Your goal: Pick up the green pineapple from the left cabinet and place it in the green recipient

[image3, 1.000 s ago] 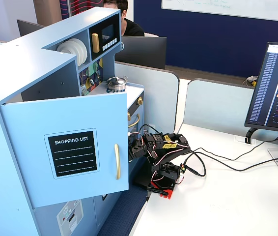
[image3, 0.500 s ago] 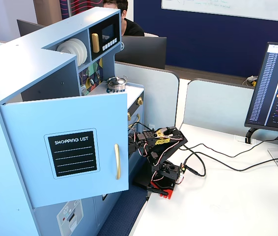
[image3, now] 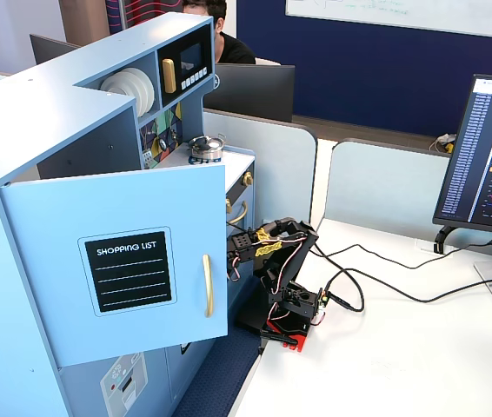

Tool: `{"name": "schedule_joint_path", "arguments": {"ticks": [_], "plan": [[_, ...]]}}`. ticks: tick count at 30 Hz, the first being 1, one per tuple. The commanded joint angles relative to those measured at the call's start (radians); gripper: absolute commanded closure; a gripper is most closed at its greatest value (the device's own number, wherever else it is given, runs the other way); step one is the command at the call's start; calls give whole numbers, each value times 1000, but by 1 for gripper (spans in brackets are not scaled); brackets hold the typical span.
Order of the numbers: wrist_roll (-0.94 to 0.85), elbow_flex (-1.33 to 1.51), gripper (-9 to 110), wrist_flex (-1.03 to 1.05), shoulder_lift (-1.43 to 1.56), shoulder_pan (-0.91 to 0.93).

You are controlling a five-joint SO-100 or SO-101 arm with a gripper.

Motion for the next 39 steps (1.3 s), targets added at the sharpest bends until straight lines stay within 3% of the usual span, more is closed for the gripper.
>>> {"name": "schedule_joint_path", "arguments": {"ticks": [1,32,34,38,39], "plan": [[-15,-166,56,-49,-92,3],[55,-687,60,-57,-609,46],[55,-701,69,-57,-627,48],[21,-704,102,-51,-634,37],[34,-701,102,-61,-634,37]]}}
